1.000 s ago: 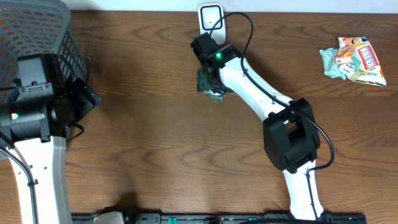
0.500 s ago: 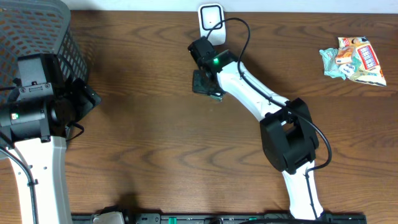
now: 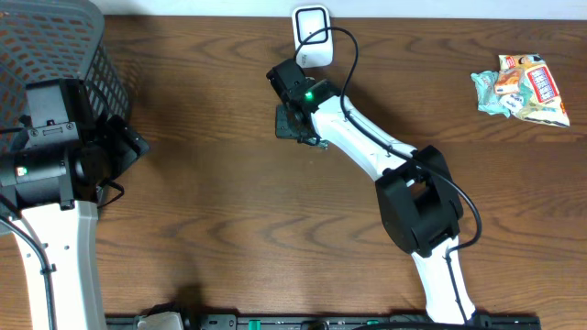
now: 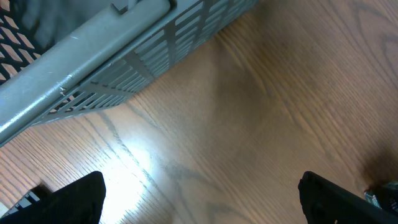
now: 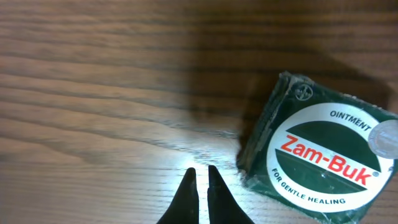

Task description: Scan the item barcode

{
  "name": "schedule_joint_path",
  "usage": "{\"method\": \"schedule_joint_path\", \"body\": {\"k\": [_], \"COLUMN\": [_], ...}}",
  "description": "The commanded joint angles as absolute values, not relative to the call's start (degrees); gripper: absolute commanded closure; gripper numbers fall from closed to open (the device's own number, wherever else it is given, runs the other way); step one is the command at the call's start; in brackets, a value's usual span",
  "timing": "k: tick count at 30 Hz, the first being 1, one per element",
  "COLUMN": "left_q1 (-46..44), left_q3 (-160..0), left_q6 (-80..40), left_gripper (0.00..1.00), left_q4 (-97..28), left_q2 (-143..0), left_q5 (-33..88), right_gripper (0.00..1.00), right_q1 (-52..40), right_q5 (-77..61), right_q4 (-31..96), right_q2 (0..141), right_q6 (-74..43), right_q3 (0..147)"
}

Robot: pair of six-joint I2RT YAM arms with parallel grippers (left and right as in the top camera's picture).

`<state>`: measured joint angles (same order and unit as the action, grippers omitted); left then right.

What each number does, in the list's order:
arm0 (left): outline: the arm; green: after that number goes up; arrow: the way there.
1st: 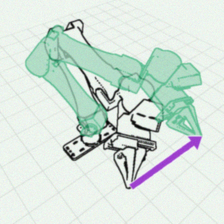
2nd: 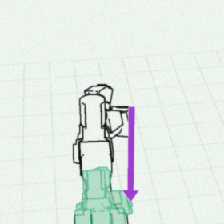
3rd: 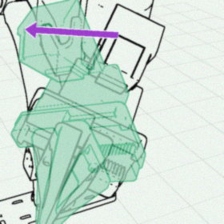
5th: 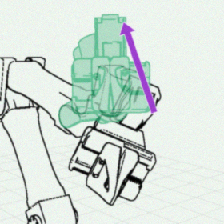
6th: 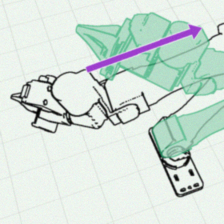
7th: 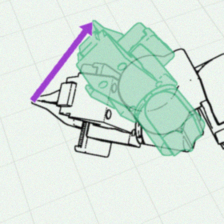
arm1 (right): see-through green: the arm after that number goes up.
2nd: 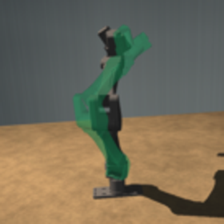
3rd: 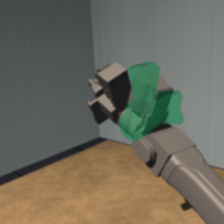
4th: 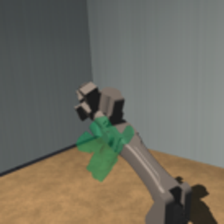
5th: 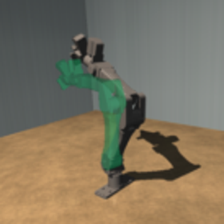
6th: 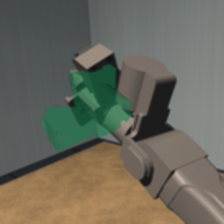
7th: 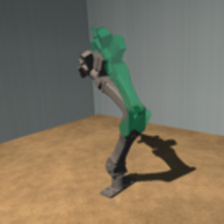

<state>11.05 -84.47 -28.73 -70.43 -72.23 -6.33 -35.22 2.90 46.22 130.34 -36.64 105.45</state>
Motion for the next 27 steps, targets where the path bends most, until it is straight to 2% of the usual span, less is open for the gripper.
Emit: {"method": "schedule_joint_path", "body": {"k": [1, 17, 27], "left_q1": [11.25, 11.25, 11.25], "left_q3": [-84.60, -84.60, -84.60], "left_q6": [-29.26, -29.26, -29.26], "left_gripper": [0.02, 0.02, 0.02], "left_q4": [-70.48, -70.50, -70.48], "left_q2": [-72.23, -72.23, -72.23], "left_q5": [-6.50, -6.50, -6.50], "right_gripper": [0.99, 0.98, 0.99], "right_q1": [-35.29, -34.06, -30.44], "right_q5": [4.51, 7.97, 14.06], "right_q4": [47.09, 49.89, 63.07], "right_q2": [131.74, 132.31, 130.17], "right_q6": [-36.86, -37.69, -37.67], "right_q3": [105.19, 105.19, 106.30]}}
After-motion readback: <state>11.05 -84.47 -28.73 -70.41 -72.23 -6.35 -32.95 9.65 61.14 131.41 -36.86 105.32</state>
